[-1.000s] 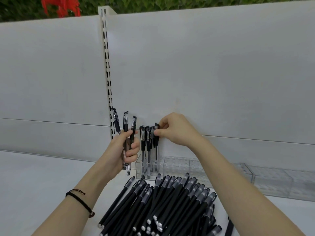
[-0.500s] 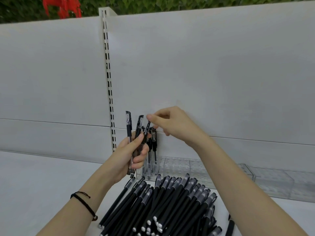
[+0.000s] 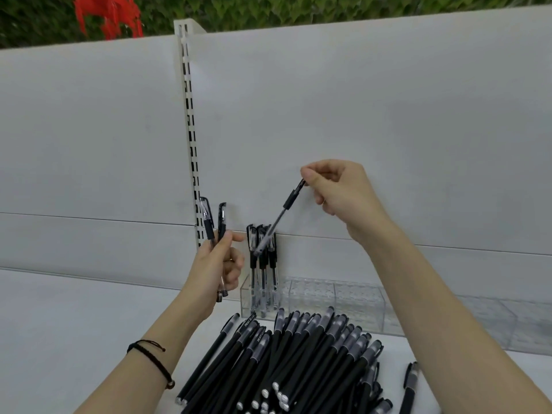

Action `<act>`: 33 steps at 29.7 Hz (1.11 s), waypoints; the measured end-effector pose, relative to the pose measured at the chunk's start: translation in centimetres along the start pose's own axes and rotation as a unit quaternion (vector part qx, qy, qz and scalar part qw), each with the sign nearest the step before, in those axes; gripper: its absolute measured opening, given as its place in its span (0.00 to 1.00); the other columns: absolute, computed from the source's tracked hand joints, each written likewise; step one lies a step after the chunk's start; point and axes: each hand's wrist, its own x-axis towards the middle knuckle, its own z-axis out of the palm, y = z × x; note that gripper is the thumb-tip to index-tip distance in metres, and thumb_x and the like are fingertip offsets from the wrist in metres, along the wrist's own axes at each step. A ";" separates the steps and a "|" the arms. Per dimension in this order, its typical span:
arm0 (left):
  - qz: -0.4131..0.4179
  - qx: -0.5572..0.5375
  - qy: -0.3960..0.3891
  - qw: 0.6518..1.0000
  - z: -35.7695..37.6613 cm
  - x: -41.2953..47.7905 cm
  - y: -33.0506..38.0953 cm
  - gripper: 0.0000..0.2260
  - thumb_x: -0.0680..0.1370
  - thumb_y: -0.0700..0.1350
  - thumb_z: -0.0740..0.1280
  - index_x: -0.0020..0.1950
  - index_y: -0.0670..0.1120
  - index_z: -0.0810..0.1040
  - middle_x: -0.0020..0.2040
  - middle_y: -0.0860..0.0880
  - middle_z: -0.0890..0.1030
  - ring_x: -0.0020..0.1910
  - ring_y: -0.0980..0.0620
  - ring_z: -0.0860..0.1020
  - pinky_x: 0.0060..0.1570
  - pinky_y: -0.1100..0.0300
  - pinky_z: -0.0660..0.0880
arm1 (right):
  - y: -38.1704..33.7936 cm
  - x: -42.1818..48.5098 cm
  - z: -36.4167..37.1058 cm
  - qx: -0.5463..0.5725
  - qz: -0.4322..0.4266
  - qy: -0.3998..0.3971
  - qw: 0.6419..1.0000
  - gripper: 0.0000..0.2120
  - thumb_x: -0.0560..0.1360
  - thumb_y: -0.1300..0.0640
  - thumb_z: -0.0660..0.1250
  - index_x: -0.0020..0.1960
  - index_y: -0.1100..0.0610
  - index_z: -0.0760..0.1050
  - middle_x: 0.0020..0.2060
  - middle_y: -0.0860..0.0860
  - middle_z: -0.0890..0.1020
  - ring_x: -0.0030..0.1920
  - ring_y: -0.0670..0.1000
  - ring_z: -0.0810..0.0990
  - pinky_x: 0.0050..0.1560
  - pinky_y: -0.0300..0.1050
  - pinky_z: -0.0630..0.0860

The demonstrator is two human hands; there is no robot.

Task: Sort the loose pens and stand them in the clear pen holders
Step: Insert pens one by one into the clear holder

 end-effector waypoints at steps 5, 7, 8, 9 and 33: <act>-0.025 -0.058 0.038 0.997 0.1 0.1 0.3 0.14 0.82 0.55 0.57 0.47 0.45 0.68 0.23 0.54 0.59 0.18 0.58 0.55 0.18 0.70 0.51 | 1.0 0.1 0.2 -0.168 -0.015 -0.064 0.984 0.04 0.75 0.58 0.70 0.42 0.53 0.80 0.34 0.47 0.79 0.28 0.41 0.72 0.34 0.35 0.69; -0.047 -0.073 0.024 0.996 0.3 0.1 0.4 0.17 0.80 0.61 0.55 0.47 0.46 0.67 0.23 0.54 0.58 0.18 0.58 0.54 0.19 0.70 0.50 | 1.3 -0.1 0.7 -0.207 -0.019 -0.072 0.976 0.02 0.75 0.58 0.70 0.44 0.54 0.81 0.35 0.46 0.79 0.31 0.39 0.73 0.36 0.34 0.69; -0.056 -0.081 0.014 0.995 0.5 0.1 0.5 0.19 0.80 0.63 0.54 0.47 0.47 0.67 0.24 0.53 0.58 0.18 0.58 0.54 0.19 0.71 0.50 | 1.3 -0.2 1.0 -0.216 -0.022 -0.074 0.973 0.02 0.75 0.57 0.70 0.45 0.54 0.81 0.36 0.46 0.80 0.32 0.39 0.73 0.36 0.34 0.69; -0.063 -0.090 0.002 0.994 0.5 0.0 0.5 0.20 0.80 0.64 0.53 0.46 0.47 0.67 0.24 0.53 0.58 0.18 0.58 0.54 0.19 0.72 0.50 | 1.4 -0.2 1.2 -0.223 -0.026 -0.073 0.972 0.02 0.75 0.57 0.70 0.45 0.55 0.81 0.36 0.46 0.80 0.33 0.39 0.74 0.37 0.34 0.69; -0.117 -0.079 -0.061 0.988 0.6 0.1 0.2 0.22 0.81 0.49 0.52 0.27 0.47 0.67 0.27 0.49 0.56 0.19 0.57 0.54 0.18 0.69 0.50 | 1.4 -0.3 1.1 -0.228 -0.007 -0.113 0.967 0.03 0.75 0.57 0.71 0.45 0.56 0.82 0.36 0.48 0.80 0.33 0.40 0.74 0.34 0.34 0.69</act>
